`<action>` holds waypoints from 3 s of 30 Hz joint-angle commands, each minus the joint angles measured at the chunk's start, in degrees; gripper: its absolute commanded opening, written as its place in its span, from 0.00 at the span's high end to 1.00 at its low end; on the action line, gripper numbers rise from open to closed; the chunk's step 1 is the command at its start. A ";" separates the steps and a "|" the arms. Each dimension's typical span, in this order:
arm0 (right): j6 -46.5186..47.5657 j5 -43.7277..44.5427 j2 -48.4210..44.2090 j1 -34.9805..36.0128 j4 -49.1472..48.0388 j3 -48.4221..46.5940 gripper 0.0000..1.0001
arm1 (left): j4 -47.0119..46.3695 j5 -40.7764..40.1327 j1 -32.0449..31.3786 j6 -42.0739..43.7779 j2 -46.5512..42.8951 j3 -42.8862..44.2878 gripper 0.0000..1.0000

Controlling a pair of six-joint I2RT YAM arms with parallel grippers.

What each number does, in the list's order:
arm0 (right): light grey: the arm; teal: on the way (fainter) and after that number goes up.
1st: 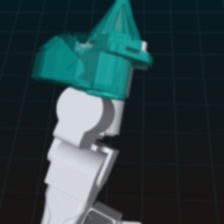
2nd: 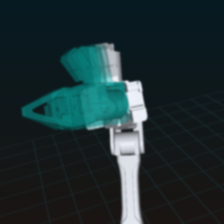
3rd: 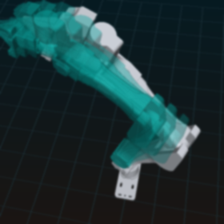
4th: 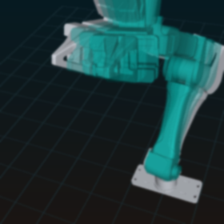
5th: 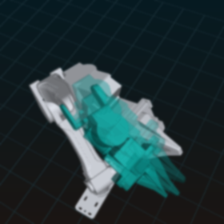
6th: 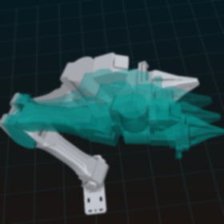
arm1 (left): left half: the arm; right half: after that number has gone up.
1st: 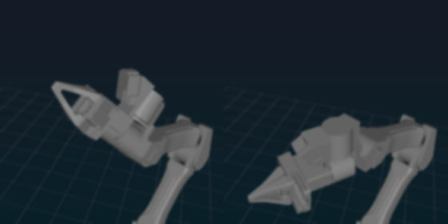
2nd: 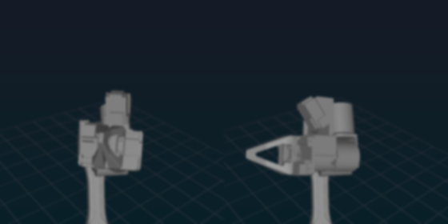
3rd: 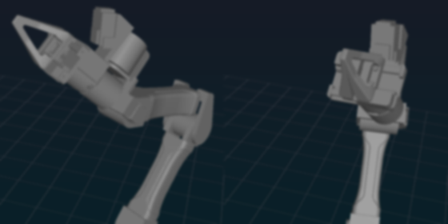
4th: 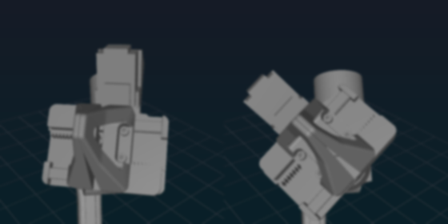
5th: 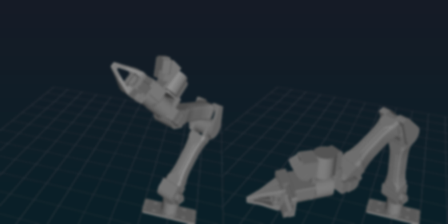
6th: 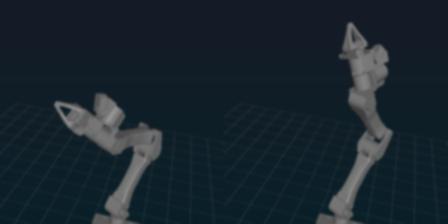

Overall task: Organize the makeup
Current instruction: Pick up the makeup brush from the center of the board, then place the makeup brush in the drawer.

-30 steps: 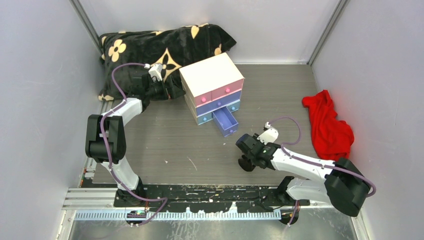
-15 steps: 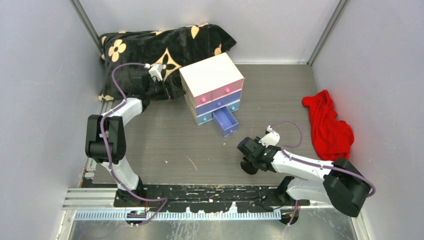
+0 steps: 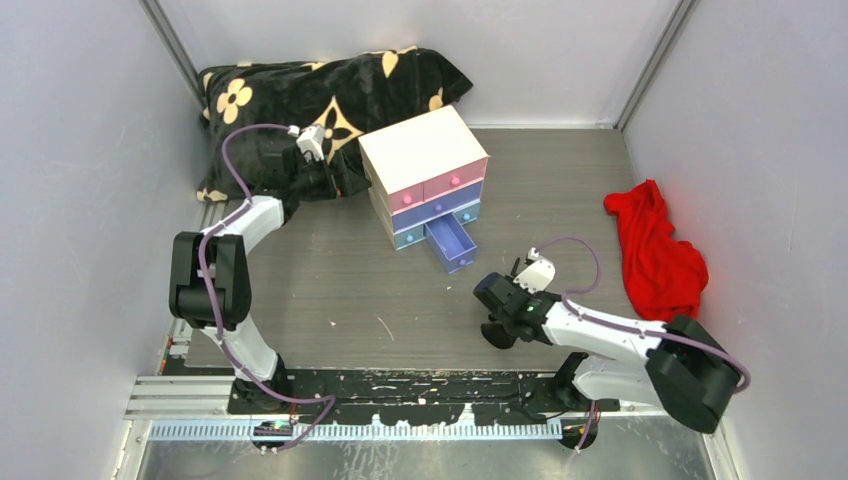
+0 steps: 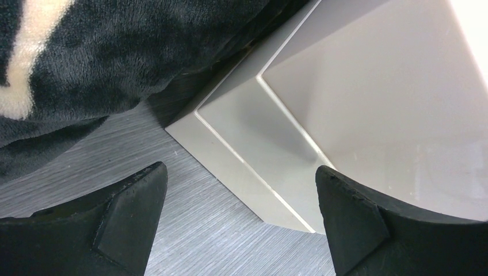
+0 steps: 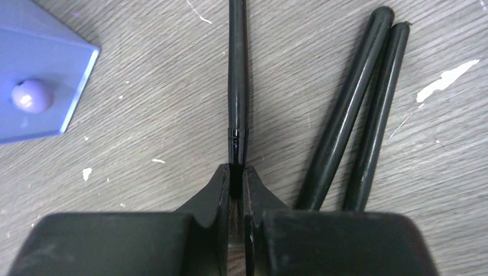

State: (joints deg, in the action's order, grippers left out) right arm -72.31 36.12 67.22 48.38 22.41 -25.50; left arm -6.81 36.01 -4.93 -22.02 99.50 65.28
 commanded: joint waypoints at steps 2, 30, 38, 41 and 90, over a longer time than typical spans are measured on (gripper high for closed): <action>9.29 0.52 -9.49 0.20 1.94 -2.32 0.99 | -1.46 -0.23 -0.26 0.90 -3.54 0.77 0.00; 41.15 -42.93 8.26 -11.85 23.80 -42.06 0.98 | 0.39 -1.38 -0.48 1.30 -5.02 1.19 0.00; 42.45 -43.47 12.60 -13.18 22.14 -42.52 0.97 | 0.83 -1.87 -0.43 1.96 -5.35 1.23 0.00; 42.39 -43.03 12.89 -13.88 21.09 -41.35 0.97 | 0.67 -1.95 -0.39 2.16 -5.29 0.95 0.00; 39.09 -37.76 27.49 -18.06 -5.32 -36.72 0.94 | 1.11 -1.89 -0.43 2.22 -5.92 0.94 0.00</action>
State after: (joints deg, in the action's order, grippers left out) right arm -33.17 -4.54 94.56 30.61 20.43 -63.44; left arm -3.97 34.02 -5.21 -20.51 96.36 65.28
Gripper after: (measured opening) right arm 0.124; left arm 0.998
